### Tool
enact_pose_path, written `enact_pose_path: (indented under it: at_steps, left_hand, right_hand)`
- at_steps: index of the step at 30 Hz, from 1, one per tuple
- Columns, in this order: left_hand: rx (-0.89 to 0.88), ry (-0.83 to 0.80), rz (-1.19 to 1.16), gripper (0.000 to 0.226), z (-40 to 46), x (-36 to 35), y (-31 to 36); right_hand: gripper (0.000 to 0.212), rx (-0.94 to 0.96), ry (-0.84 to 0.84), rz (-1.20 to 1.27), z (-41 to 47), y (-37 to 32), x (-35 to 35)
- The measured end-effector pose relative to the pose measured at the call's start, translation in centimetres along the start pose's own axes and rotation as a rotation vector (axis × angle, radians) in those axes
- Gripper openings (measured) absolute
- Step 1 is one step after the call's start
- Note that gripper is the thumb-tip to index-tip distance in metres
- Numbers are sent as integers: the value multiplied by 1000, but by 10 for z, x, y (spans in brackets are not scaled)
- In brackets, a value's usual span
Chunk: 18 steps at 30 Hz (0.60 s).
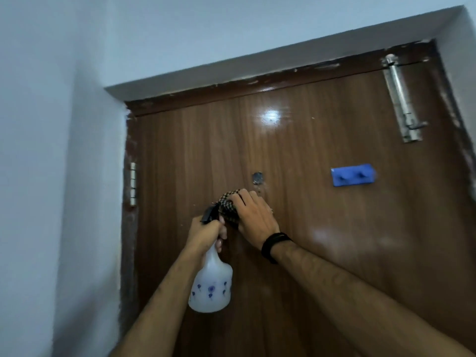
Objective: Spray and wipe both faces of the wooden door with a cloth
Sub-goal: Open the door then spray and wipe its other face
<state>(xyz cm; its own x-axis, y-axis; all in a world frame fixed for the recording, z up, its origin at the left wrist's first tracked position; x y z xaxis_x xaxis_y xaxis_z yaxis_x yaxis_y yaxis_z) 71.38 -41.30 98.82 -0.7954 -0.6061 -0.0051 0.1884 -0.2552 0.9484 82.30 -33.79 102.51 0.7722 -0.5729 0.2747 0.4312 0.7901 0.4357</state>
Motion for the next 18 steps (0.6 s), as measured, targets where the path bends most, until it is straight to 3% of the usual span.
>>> enact_pose_path:
  at_steps: [4, 11, 18]
  left_hand:
    - [30, -94, -13, 25, -3, -38, -22]
    - [157, -262, -18, 27, -36, -101, -98]
    - [266, -316, -23, 24, -68, -128, -169]
  right_hand:
    - [50, -110, -42, -24, -51, 21, 16]
    - [51, -243, -264, -36, -180, 18, 14]
    - [71, -131, -536, -40, -294, 2, 17]
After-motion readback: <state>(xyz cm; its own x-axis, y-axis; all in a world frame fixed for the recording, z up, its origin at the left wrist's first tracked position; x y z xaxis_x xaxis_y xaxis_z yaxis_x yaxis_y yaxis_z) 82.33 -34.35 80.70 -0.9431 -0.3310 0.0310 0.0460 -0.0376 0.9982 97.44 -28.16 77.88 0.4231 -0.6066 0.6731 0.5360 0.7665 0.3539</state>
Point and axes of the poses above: each hand's wrist, its own z-axis towards the middle knuckle, its own x-axis out of the back of the hand, y = z × x, the point moved 6 cm from there along z, towards the middle knuckle, and after that the axes turned 12 degrees about x, right-handed, at the moved point
